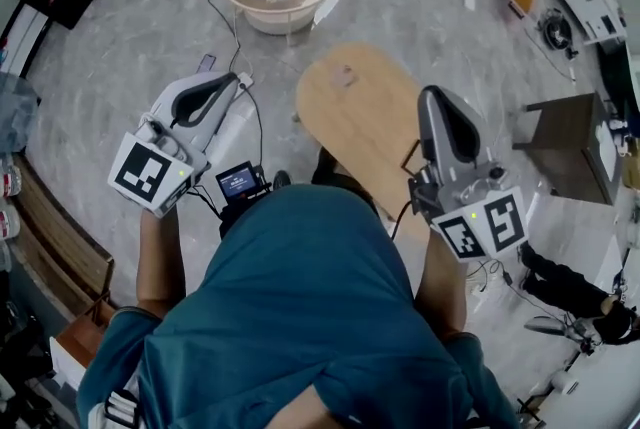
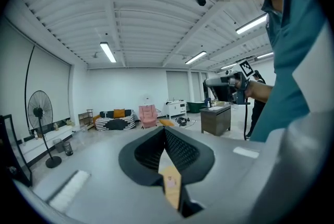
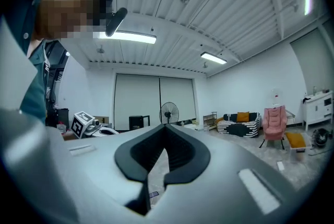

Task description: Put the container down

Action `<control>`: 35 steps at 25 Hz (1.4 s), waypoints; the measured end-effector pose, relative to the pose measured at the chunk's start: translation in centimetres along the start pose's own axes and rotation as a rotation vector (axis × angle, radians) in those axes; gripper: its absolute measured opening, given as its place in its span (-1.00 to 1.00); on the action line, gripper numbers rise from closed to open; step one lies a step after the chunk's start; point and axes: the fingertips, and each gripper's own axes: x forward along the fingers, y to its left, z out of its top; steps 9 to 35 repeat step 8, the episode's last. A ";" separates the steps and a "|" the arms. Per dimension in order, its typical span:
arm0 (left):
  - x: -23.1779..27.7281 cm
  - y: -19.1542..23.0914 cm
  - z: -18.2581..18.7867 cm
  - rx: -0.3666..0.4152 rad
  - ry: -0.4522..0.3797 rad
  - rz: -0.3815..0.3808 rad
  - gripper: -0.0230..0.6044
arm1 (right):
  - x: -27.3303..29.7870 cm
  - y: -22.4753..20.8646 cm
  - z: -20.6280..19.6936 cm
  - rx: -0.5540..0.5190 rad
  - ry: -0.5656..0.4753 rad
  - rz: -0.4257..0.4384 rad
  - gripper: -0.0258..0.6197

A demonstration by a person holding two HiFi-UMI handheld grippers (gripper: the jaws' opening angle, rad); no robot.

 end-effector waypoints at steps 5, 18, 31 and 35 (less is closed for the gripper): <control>0.0 -0.9 -0.1 -0.002 0.023 -0.014 -0.94 | -1.2 -0.3 -0.2 0.010 -0.001 -0.021 -0.90; 0.1 -1.4 0.4 0.013 -0.022 -0.025 -0.94 | -1.7 -0.1 -0.4 0.013 0.001 -0.023 -0.90; 0.1 -1.4 0.4 0.013 -0.022 -0.025 -0.94 | -1.7 -0.1 -0.4 0.013 0.001 -0.023 -0.90; 0.1 -1.4 0.4 0.013 -0.022 -0.025 -0.94 | -1.7 -0.1 -0.4 0.013 0.001 -0.023 -0.90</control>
